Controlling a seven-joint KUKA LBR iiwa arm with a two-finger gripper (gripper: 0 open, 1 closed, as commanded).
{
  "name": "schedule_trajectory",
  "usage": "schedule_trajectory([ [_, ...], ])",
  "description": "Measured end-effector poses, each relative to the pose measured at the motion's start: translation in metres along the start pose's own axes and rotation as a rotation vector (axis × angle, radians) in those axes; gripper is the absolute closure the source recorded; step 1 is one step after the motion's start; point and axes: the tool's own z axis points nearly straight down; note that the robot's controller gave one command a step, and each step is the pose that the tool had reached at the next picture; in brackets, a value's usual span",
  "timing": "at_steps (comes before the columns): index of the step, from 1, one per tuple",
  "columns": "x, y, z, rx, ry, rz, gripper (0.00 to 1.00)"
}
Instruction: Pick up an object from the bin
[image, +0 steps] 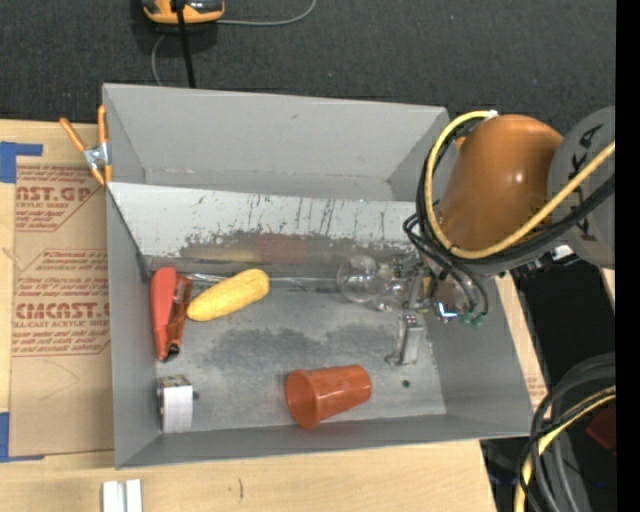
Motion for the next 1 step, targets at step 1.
schedule_trajectory([
  [1, -0.0014, -0.0001, -0.0046, 0.001, -0.008, 0.0, 0.0],
])
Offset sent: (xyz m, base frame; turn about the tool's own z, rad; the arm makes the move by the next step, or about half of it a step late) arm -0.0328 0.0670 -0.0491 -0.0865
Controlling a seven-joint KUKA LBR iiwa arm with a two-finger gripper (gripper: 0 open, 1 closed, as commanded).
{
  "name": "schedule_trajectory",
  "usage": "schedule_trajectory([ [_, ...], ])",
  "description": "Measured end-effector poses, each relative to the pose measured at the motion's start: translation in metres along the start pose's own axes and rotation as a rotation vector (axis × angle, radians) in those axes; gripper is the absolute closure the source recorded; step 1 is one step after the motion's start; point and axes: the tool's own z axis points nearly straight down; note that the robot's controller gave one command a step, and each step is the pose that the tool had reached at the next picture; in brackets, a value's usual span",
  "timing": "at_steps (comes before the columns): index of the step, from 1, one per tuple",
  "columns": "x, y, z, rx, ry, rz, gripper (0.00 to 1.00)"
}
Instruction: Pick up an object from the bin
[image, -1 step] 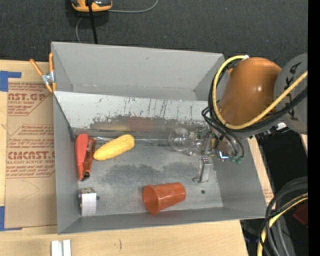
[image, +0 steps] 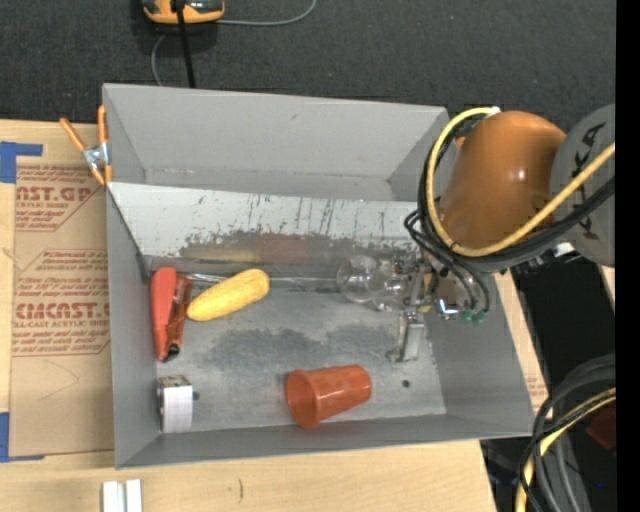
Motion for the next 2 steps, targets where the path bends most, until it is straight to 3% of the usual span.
schedule_trajectory([
  [1, 0.019, 0.037, 0.031, 0.001, 0.0, -0.047, 0.0],
  [2, 0.033, 0.051, 0.087, -0.002, -0.003, -0.086, 0.0],
])
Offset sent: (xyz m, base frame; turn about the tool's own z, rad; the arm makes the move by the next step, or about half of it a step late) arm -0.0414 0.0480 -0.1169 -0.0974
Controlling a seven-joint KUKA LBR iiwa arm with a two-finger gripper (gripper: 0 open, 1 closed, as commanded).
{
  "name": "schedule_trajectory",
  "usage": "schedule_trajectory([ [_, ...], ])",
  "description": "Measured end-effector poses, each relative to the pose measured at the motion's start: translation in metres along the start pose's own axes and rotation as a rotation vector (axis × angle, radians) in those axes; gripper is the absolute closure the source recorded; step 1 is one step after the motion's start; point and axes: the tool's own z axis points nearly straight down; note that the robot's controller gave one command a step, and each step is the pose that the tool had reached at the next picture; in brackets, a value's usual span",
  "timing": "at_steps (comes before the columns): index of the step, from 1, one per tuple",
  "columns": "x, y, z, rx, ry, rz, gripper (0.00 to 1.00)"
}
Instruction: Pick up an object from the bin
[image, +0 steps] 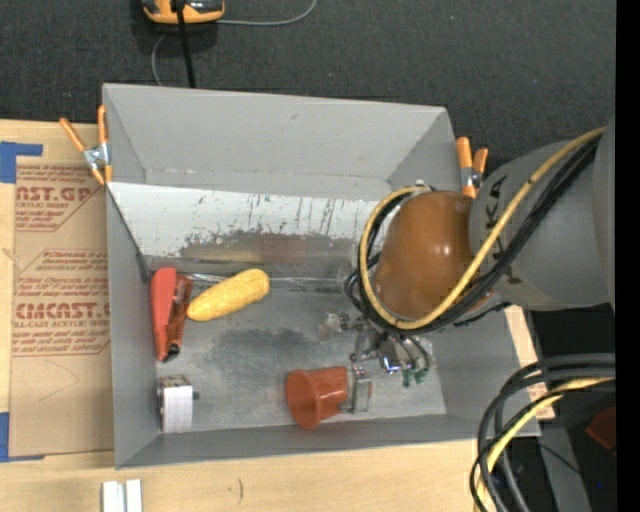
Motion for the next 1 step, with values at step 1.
schedule_trajectory([
  [1, 0.0084, -0.0468, 0.0562, 0.002, 0.005, -0.093, 1.0],
])
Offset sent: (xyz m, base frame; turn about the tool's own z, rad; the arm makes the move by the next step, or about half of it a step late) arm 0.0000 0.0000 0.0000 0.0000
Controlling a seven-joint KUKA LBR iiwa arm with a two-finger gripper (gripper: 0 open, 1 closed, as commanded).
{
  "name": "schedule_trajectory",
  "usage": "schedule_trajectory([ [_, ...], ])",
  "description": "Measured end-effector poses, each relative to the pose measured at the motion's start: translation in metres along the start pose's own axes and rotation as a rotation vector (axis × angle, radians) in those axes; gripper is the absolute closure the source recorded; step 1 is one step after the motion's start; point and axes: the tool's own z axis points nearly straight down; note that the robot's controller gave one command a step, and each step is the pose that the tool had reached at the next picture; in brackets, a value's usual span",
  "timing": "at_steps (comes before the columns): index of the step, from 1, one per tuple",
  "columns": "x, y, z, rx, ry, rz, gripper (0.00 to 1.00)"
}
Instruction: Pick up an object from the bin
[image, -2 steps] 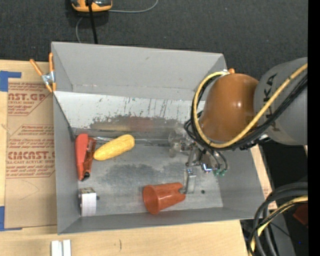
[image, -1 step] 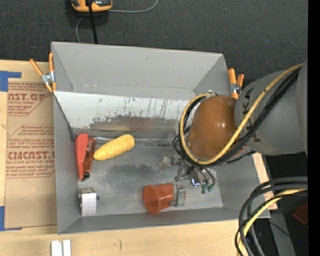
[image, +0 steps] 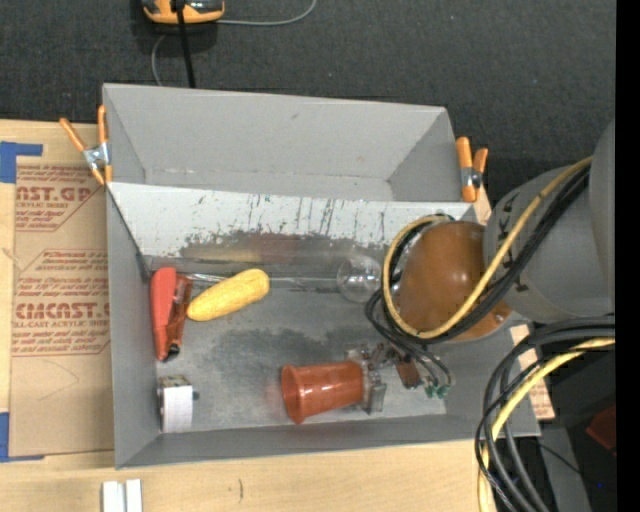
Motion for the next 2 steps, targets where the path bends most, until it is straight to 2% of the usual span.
schedule_trajectory([
  [1, 0.0, 0.0, 0.0, 0.0, 0.0, 0.0, 1.0],
  [2, -0.005, 0.0, -0.134, 0.0, -0.002, -0.027, 1.0],
])
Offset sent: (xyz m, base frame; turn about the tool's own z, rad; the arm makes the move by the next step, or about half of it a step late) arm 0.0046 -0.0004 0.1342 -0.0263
